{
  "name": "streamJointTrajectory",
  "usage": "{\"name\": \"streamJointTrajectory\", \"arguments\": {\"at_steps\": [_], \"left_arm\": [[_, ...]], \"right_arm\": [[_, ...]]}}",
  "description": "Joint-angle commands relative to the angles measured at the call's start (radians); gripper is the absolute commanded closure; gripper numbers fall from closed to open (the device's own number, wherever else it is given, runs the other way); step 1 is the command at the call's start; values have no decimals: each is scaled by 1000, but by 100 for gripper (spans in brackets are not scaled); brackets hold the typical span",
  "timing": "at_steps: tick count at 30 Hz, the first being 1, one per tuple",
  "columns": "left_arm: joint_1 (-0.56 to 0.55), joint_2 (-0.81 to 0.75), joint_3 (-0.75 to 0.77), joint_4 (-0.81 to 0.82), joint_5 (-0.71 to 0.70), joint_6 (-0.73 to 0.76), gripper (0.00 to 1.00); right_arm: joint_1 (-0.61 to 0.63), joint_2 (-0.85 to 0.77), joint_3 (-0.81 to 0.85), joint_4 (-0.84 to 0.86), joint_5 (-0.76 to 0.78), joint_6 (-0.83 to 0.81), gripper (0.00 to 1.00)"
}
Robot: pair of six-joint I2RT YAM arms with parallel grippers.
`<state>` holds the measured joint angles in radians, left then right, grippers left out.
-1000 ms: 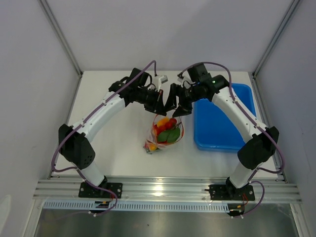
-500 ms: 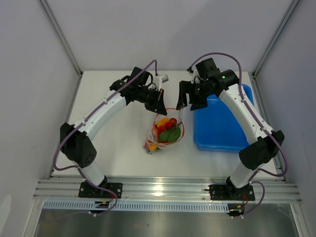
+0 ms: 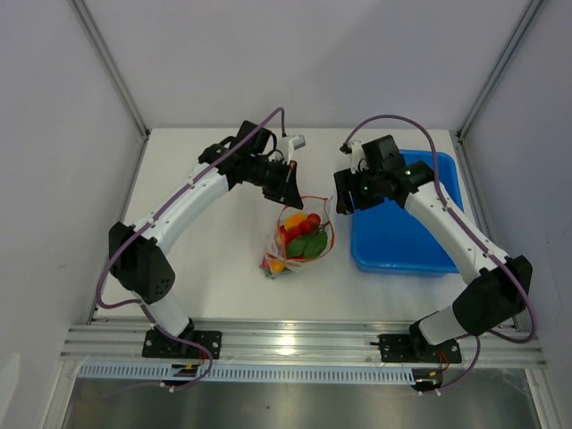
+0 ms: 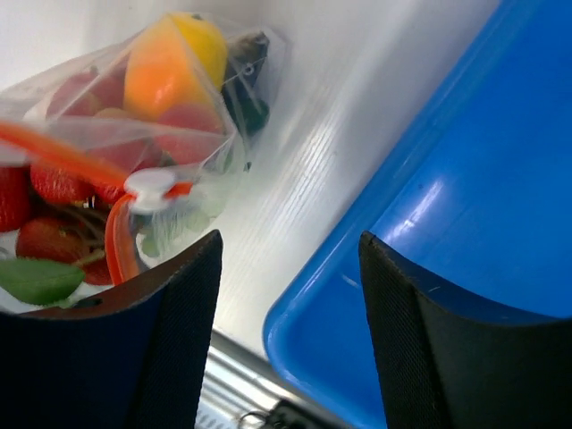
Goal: Place the food in the zip-top bag and seal the zipper
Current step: Adjust the zipper food storage bag at the center of the board.
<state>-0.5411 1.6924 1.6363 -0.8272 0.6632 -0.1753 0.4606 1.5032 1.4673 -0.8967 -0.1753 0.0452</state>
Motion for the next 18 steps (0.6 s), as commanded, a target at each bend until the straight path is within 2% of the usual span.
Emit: {"name": "streamJointTrajectory", "arguments": {"at_steps": [1, 8, 18], "left_arm": [[1, 3, 22, 4, 53, -4, 99], [-2, 18, 10, -15, 87, -15, 99], [-25, 13, -4, -49, 72, -3, 99]], "right_arm": [[-5, -118, -96, 229, -74, -180, 34], [-30, -113, -116, 274, -227, -355, 36], [-30, -95, -171, 364, -250, -436, 41]]}}
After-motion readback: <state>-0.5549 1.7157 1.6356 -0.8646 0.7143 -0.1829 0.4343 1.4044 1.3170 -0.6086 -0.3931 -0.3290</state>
